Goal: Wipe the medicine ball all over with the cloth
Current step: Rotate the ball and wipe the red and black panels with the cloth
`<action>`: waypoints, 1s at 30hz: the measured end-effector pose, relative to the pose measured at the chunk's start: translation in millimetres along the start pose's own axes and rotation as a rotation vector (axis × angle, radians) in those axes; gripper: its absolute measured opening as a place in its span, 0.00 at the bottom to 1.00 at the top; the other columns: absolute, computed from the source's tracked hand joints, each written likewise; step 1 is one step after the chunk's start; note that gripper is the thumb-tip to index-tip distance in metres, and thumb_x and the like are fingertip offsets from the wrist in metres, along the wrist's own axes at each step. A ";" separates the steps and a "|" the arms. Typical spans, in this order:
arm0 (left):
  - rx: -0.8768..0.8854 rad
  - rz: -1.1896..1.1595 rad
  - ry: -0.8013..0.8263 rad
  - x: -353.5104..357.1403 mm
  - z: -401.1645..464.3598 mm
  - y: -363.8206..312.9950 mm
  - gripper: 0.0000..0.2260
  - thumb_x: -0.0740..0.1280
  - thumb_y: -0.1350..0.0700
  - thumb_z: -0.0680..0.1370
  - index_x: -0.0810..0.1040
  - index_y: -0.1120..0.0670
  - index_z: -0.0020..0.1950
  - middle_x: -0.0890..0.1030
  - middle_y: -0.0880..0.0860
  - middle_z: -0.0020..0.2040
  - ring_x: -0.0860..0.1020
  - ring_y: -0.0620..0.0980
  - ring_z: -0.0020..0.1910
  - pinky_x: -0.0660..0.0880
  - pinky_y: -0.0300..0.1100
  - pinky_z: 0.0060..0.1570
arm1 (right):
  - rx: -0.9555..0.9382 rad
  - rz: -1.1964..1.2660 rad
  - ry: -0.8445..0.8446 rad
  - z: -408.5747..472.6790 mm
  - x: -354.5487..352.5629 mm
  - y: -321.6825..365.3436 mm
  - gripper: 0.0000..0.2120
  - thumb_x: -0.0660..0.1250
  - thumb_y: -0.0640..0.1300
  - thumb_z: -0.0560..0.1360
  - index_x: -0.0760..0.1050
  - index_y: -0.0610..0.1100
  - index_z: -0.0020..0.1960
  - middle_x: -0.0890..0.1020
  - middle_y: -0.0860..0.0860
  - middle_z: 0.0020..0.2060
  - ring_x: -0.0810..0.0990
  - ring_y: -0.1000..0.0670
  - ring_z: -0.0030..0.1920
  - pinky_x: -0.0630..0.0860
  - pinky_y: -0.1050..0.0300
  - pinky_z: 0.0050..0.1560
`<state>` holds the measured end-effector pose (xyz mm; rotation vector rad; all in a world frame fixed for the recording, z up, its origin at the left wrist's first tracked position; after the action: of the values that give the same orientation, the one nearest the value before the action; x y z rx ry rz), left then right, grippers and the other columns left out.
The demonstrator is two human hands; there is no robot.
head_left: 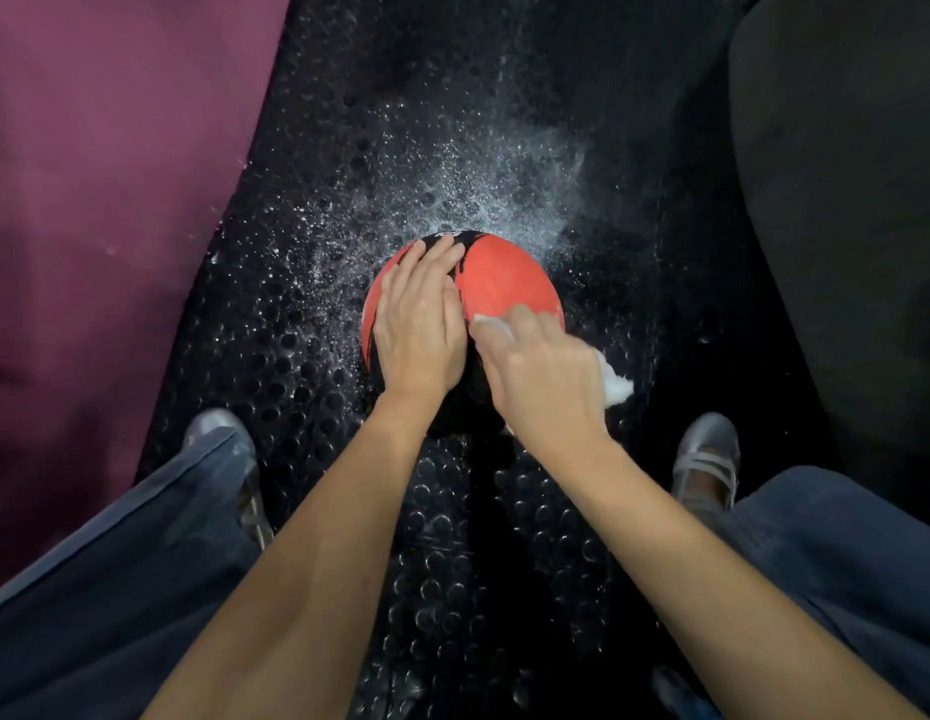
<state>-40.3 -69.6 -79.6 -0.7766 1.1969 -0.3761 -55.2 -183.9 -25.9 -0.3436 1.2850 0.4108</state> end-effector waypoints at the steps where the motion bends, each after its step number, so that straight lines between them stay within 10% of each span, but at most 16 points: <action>1: 0.001 0.003 -0.007 -0.2 -0.9 -0.6 0.22 0.49 0.56 0.80 0.77 0.55 0.66 0.75 0.51 0.68 0.68 0.52 0.72 0.49 0.37 0.72 | -0.017 -0.008 -0.012 -3.5 -1.1 -0.7 0.06 0.74 0.41 0.67 0.76 0.47 0.38 0.73 0.49 0.30 0.73 0.48 0.29 0.62 0.57 0.23; 11: 0.026 -0.009 0.024 -4.7 -6.4 10.6 0.21 0.49 0.56 0.81 0.75 0.54 0.68 0.74 0.50 0.70 0.65 0.49 0.73 0.53 0.43 0.75 | 0.019 0.045 -0.043 -4.2 6.0 1.3 0.03 0.72 0.43 0.69 0.78 0.48 0.42 0.75 0.50 0.33 0.74 0.48 0.32 0.67 0.56 0.24; 16: 0.064 -0.015 0.037 -14.1 -22.6 21.1 0.19 0.51 0.58 0.81 0.73 0.56 0.69 0.73 0.51 0.70 0.65 0.49 0.73 0.59 0.54 0.73 | 0.500 0.468 0.102 16.4 11.9 -29.3 0.09 0.61 0.50 0.79 0.79 0.53 0.55 0.81 0.51 0.49 0.80 0.47 0.47 0.72 0.55 0.41; 23: -0.061 0.052 0.050 -23.1 -13.5 11.1 0.20 0.51 0.55 0.81 0.72 0.54 0.71 0.73 0.50 0.71 0.65 0.49 0.72 0.58 0.52 0.74 | 0.339 0.421 0.176 20.5 17.3 -9.8 0.10 0.59 0.50 0.80 0.78 0.51 0.56 0.78 0.49 0.56 0.79 0.45 0.49 0.73 0.53 0.42; 30: -0.092 -0.012 0.026 -32.9 -29.1 31.6 0.23 0.48 0.51 0.81 0.72 0.53 0.72 0.71 0.48 0.72 0.62 0.46 0.74 0.57 0.54 0.74 | 0.111 0.223 0.158 6.3 7.2 18.1 0.03 0.71 0.42 0.72 0.80 0.47 0.46 0.79 0.47 0.40 0.78 0.45 0.35 0.67 0.59 0.25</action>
<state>-82.9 -36.5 -84.0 -0.8608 1.2410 -0.3436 -56.8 -164.3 -31.6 -0.1410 1.5006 0.5066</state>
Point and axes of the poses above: each hand's wrist, its own z-axis towards the middle knuckle, its own x-axis out of the palm, y = z × x, the point moved 3 cm from there along z, towards the middle knuckle
